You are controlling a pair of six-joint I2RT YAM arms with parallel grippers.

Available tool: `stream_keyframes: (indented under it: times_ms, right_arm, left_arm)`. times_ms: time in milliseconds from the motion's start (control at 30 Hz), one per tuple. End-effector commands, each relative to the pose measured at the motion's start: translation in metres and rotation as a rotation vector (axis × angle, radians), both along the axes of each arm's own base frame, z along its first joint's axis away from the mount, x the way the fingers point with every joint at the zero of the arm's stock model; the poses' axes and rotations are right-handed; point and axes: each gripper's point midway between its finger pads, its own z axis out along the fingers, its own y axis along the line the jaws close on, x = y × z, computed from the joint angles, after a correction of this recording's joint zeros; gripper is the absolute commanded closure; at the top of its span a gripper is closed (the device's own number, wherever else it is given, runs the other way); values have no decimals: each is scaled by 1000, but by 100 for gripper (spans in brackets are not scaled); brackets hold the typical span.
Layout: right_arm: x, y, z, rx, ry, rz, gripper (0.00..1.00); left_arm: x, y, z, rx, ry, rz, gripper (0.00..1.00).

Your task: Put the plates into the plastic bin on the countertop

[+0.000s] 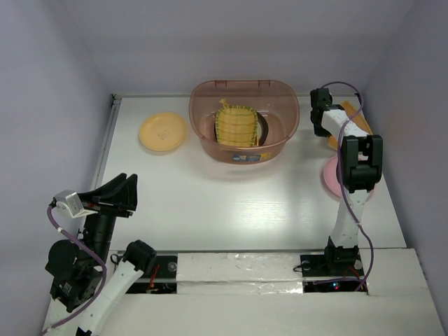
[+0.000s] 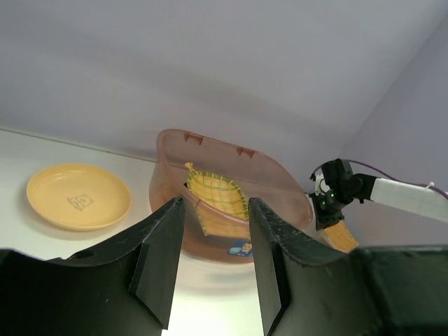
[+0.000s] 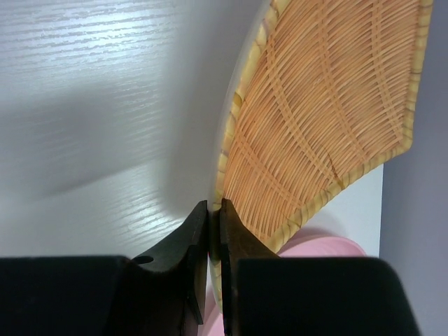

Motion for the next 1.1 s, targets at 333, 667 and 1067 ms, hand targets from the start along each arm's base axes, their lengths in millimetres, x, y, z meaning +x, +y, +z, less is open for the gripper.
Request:
stream_keyframes:
  times_ms: [333, 667, 1067]
  right_arm:
    - [7, 21, 145, -17, -324, -16, 100]
    - [-9, 82, 214, -86, -416, 46, 100]
    - [-5, 293, 240, -46, -402, 583, 100]
  left_arm:
    - [-10, 7, 11, -30, -62, 1, 62]
    - [-6, 3, 9, -17, -46, -3, 62]
    - [10, -5, 0, 20, 12, 10, 62]
